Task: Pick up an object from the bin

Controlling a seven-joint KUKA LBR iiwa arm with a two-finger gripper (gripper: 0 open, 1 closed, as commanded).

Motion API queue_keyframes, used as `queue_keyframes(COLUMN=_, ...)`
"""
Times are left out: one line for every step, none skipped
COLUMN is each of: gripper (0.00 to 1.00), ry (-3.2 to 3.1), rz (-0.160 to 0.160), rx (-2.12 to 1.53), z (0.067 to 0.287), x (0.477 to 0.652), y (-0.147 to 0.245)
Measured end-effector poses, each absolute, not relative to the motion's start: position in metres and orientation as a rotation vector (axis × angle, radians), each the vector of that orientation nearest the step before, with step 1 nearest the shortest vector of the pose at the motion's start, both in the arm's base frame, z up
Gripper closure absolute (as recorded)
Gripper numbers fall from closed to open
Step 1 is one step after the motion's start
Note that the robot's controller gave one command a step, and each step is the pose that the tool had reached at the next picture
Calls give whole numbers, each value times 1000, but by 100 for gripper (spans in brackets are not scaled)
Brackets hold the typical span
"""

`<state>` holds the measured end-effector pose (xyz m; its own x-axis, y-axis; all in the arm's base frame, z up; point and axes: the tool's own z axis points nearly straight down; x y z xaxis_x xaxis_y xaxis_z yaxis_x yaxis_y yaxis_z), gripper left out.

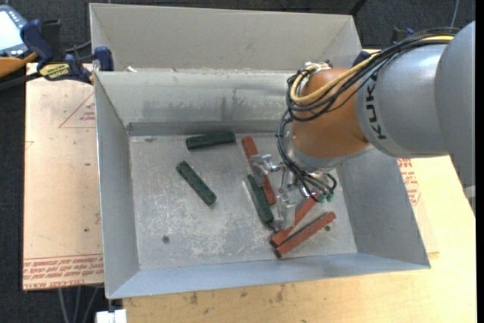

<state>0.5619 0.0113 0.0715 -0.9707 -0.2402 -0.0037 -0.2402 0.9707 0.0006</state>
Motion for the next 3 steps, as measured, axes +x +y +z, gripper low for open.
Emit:
queue_keyframes(gripper=0, ry=3133, rz=-3, rx=-175, z=170, x=482, y=-55)
queue_keyframes(gripper=0, ry=3126, rz=1, rx=-283, z=71, x=492, y=-79)
queue_keyframes(gripper=100, ry=3126, rz=1, rx=-288, z=74, x=492, y=-78)
